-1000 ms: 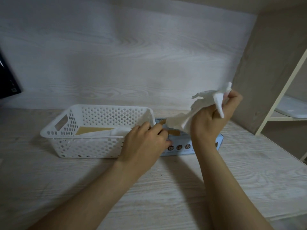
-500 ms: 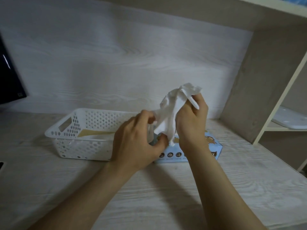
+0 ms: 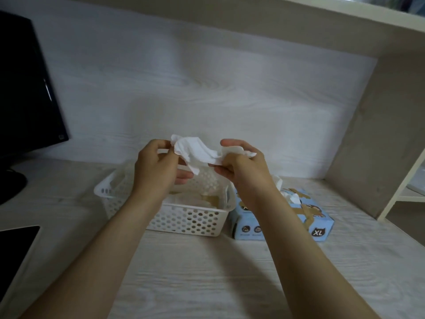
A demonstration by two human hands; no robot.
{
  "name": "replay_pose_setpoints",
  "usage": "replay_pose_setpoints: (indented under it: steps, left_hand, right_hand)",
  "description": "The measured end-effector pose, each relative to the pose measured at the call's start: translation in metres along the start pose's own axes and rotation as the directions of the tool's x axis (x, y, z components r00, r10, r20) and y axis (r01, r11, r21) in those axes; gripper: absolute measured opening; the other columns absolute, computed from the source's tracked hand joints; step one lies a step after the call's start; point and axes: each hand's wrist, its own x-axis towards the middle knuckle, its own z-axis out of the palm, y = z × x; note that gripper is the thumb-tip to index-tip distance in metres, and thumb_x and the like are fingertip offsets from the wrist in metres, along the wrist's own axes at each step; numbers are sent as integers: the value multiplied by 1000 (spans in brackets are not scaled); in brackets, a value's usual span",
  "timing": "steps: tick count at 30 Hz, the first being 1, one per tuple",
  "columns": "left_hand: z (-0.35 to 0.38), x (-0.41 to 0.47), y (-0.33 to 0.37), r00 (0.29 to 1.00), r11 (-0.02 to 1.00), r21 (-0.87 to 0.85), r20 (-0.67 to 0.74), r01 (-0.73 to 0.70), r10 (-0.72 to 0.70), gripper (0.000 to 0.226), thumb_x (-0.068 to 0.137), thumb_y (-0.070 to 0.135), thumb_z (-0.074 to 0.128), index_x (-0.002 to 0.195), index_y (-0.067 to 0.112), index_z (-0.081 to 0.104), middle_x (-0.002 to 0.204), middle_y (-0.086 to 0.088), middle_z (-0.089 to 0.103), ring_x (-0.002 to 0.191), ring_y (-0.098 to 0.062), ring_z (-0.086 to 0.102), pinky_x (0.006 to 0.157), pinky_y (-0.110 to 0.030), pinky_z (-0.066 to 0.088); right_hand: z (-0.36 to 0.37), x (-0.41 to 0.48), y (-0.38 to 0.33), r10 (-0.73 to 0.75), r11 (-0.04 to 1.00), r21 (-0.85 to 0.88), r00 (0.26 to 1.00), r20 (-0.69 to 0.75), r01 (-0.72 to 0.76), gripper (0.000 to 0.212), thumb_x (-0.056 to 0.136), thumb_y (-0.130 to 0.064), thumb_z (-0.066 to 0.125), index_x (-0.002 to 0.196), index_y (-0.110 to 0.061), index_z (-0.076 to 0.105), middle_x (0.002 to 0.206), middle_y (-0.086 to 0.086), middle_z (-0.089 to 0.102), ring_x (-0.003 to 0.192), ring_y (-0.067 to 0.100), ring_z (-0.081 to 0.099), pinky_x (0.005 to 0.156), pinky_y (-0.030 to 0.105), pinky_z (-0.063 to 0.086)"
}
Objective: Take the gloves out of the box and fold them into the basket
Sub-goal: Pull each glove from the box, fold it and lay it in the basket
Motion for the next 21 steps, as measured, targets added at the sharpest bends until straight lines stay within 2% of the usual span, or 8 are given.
replay_pose_setpoints:
  steps: [3,7,9,12,14,16,18,21]
  left_hand:
    - [-10,12,5,989,988,-53,48,143,-141,28,107,27,43,115,15,67,109,-15,75,74,-33,79,70,-45,65]
    - [-18,29,14,967,971,25,87,238,-239,50,105,58,42,123,17,64,106,-16,76,76,-32,79,68,-43,64]
    - [-22,39,19,967,974,109,136,200,-214,52,99,64,54,124,19,63,108,-14,75,78,-31,80,72,-45,65]
    - [-25,56,26,946,965,232,266,125,-187,34,95,34,75,119,11,69,114,-13,74,83,-30,80,81,-46,65]
    - [-25,67,32,936,945,313,294,98,-195,20,93,11,74,110,0,71,108,-19,76,83,-29,80,75,-38,66]
    - [-23,74,35,939,936,347,294,67,-176,14,93,2,71,104,-6,71,99,-21,77,78,-27,80,64,-28,63]
    - [-21,78,35,948,935,354,293,16,-127,11,96,5,71,100,-5,72,89,-19,77,70,-23,78,59,-24,60]
    - [-18,85,29,951,848,521,299,-93,-79,21,97,26,72,96,6,76,82,-13,76,65,-21,71,58,-27,54]
  right_hand:
    - [12,12,2,17,994,-104,999,-29,-20,21,93,3,61,110,-1,72,103,27,76,84,27,80,82,38,64]
    - [32,27,12,-59,944,-327,997,-58,37,19,94,-10,63,96,6,73,89,26,76,69,27,79,65,42,58]
    - [44,35,14,-76,919,-392,995,-57,47,28,97,-17,61,95,9,71,83,27,75,62,28,77,63,46,58]
    - [54,48,12,-124,868,-491,990,-65,76,30,97,-20,56,91,7,69,68,19,74,53,26,75,64,52,61]
    - [57,54,9,-167,825,-558,982,-84,92,29,92,-23,57,83,2,68,60,12,72,49,26,72,58,51,63]
    - [59,60,8,-203,775,-625,974,-104,95,30,88,-29,59,74,-3,65,58,7,70,47,24,68,52,45,60]
    - [57,65,7,-218,732,-678,967,-134,71,34,89,-35,63,67,-10,56,61,2,63,52,22,61,49,32,46]
    - [51,73,5,-207,689,-723,970,-128,51,38,87,-40,65,62,-18,48,65,-1,54,61,21,53,53,28,32]
